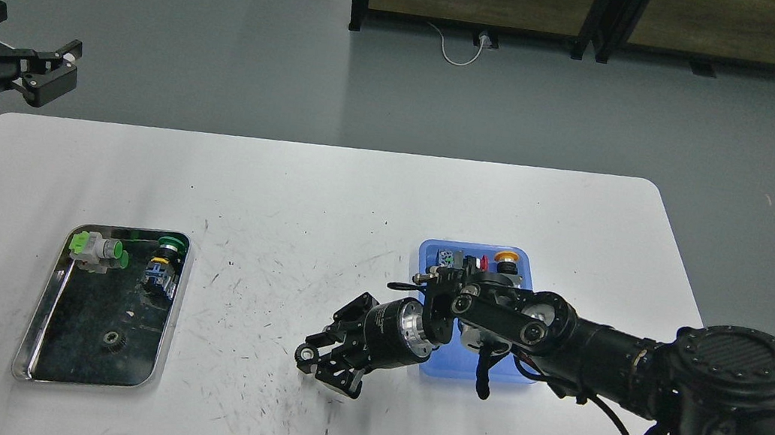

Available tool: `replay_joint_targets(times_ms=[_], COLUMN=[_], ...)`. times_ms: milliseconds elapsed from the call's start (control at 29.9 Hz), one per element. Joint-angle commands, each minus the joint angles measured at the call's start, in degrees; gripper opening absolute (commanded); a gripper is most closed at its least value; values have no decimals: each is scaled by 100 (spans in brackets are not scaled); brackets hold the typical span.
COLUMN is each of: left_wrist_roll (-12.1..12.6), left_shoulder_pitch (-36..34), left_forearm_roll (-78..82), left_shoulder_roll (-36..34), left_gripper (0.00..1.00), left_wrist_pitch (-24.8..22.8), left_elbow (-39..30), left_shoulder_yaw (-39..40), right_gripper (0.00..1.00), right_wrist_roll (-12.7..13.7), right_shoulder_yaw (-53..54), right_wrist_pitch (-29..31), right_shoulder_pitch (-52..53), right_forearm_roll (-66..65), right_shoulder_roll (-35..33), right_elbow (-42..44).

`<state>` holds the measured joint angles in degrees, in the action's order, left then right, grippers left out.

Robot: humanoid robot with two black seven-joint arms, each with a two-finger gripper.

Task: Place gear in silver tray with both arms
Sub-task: 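Carry the gear toward the silver tray and set it on the table, then retract the right arm and grasp the gear with the left gripper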

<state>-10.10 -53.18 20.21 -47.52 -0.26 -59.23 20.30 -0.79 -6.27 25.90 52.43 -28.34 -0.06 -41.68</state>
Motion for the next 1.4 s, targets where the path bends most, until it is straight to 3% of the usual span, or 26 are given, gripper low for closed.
replay_joint_targets(times_ms=[0,267,434,802,969,1203,1370], left_wrist_roll=[0,0,0,-123,-211,-229,-255], left_shoulder_pitch=[0,0,0,-8,53,377,896], left_forearm_roll=[0,-9,-17,149,395,1036,1616], left_shoulder_roll=[-3,-73,-108,58,550,1919,2826], left_gripper=[98,98,98,98,98,98,98], left_wrist_pitch=[0,-9,-35,-176,-220,-264,-229], left_elbow=[-1,-1,-10,-404,-703,-704,-555], left_shoulder_yaw=[0,-9,-9,-439,-694,-1002,-1256], right_gripper=[35,71,82,86,87,88,88], right_wrist_roll=[-27,-246,-255,-247,-246,-247,-247], right_shoulder_yaw=[-6,82,143,1364,1629,2121,2121], right_wrist_pitch=[38,38,30,-41,-129,-164,-199], right_shoulder_pitch=[-40,-40,65,1023,1348,1577,1639], right_forearm_roll=[4,12,12,179,197,215,223], right_shoulder_roll=[6,6,6,-20,-704,-1776,-2112], right_elbow=[133,511,678,1170,1267,1285,1285])
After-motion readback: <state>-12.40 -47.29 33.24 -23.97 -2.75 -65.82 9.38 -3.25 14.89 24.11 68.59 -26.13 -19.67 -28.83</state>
